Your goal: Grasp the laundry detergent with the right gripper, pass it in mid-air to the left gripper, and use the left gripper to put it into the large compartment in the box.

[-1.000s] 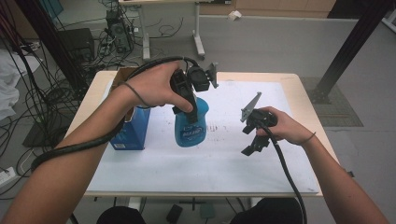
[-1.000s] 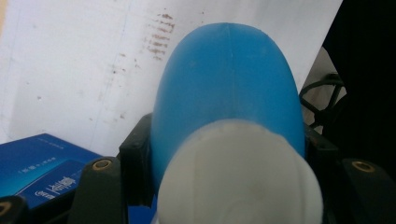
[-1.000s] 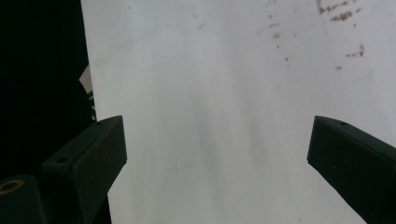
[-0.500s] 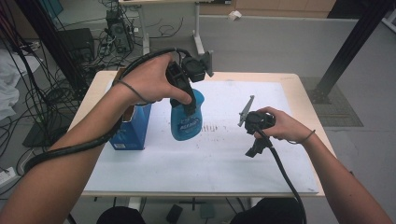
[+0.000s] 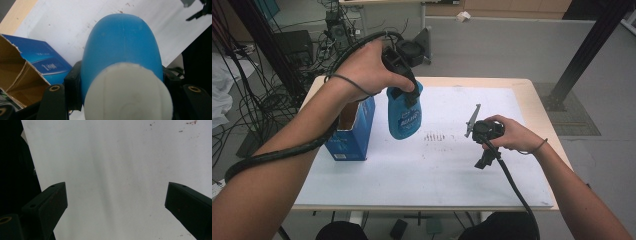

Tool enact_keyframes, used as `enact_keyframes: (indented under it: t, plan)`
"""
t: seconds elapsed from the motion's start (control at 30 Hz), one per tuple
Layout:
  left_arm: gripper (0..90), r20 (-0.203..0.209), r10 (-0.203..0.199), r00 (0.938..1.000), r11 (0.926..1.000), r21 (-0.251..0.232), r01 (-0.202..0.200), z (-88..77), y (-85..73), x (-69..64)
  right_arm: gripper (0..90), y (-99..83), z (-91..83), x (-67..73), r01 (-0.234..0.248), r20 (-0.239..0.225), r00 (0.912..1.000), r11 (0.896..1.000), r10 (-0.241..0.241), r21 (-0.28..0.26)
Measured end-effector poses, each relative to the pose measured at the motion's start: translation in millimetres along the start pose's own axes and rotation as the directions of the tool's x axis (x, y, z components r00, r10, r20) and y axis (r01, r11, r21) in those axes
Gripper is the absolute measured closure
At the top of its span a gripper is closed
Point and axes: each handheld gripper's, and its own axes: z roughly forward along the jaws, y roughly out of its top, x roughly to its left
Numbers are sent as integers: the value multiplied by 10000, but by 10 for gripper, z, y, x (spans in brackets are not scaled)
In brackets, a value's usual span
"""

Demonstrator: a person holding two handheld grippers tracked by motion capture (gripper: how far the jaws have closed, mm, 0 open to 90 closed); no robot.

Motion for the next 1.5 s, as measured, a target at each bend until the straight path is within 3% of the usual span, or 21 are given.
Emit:
enact_keyframes:
  t: [0.17, 0.4, 0.47, 0.53, 0.73, 0.93, 1.13, 1.17, 1.23, 1.3, 1.33, 1.37, 1.5]
  plan:
    - [378, 151, -479, 9987, 9988, -43, 480, -147, 22, 88, 44, 9, -3, 5, -21, 27, 10000, 10000, 21, -10]
    - [378, -117, -1214, 9925, 9925, -131, 1212, -411, 32, 266, 48, 28, -5, 20, 4, 117, 9999, 9999, -6, 115]
    - [378, -202, -1501, 9885, 9884, -257, 1496, -503, 27, 332, 48, 33, -5, 19, 3, 143, 9999, 9999, -5, 126]
    - [378, -224, -1981, 9799, 9793, -476, 1969, -593, 13, 414, 49, 43, -8, 26, 34, 208, 9998, 9998, -38, 193]
    - [378, -364, -2688, 9625, 9621, -587, 2664, -817, -41, 622, 53, 48, 0, 32, -7, 168, 9999, 9999, 5, 158]
    - [378, -553, -3500, 9351, 9359, -645, 3464, -941, -114, 810, 54, 61, -9, 28, 93, 201, 9998, 9999, -95, 128]
    - [378, -696, -4296, 9003, 9030, -458, 4273, -980, -184, 1033, 54, 80, -2, 29, 15, 211, 9998, 9999, -19, 166]
    - [378, -676, -4554, 8877, 8902, -479, 4530, -967, -198, 1066, 54, 86, 4, 26, 88, 198, 9998, 9999, -90, 109]
    - [378, -664, -4868, 8710, 8735, -374, 4853, -951, -238, 1144, 54, 99, 10, 43, 101, 167, 9998, 9999, -102, 33]
    - [378, -741, -5244, 8483, 8514, -336, 5234, -938, -289, 1223, 54, 105, 13, 52, 88, 138, 9999, 10000, -88, 14]
    - [378, -784, -5347, 8414, 8449, -328, 5338, -931, -307, 1248, 53, 106, 15, 49, 123, 124, 9998, 9999, -123, -25]
    - [378, -872, -5524, 8290, 8333, -342, 5517, -924, -334, 1285, 54, 104, 17, 48, 128, 106, 9999, 9999, -127, -38]
    - [378, -1018, -5867, 8034, 8089, -269, 5874, -895, -417, 1389, 54, 102, 24, 35, 123, 119, 9999, 9999, -122, -69]
